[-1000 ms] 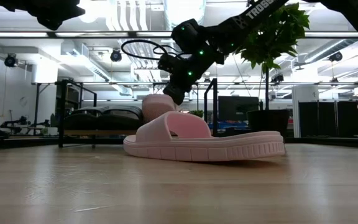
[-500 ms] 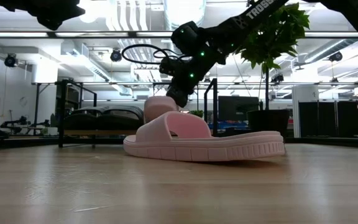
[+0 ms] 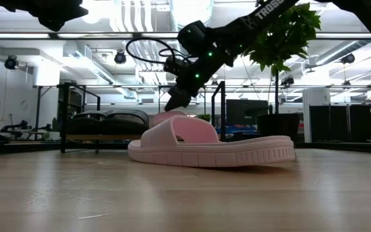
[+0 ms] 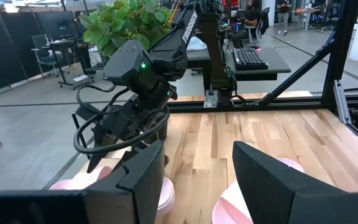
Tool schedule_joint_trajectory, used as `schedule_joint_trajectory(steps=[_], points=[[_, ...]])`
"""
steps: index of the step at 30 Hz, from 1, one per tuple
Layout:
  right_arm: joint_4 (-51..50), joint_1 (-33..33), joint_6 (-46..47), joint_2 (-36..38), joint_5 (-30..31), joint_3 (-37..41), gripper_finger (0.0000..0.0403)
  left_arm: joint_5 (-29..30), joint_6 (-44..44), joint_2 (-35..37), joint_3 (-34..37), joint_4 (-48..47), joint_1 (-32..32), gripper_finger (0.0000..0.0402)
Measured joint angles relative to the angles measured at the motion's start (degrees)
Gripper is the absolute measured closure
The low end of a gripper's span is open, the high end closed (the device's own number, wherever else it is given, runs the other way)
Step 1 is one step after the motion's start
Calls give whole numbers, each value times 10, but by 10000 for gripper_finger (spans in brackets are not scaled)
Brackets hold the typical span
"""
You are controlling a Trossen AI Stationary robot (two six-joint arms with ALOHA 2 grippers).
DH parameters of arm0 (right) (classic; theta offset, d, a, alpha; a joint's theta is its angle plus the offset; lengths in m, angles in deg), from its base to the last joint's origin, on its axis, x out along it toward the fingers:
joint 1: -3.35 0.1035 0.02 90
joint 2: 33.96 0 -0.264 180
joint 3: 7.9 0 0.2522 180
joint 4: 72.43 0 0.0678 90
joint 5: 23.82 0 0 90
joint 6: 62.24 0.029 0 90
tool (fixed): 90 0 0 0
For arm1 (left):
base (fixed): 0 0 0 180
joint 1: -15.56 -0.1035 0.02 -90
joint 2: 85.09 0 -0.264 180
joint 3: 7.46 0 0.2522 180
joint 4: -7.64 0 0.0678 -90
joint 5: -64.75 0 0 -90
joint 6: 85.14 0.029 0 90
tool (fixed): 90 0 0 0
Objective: Pick and place slides into the shelf
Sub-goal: Adjust the pink slipper on the shelf
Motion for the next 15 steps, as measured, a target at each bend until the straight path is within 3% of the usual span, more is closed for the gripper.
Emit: schedule_joint_trajectory(steps=[9,15], points=[[-67,3,2,23,-2,0,235,0,0,0,0,0,0,226],[-106,20,-101,27,31,0,248,0,0,0,0,0,0,226]])
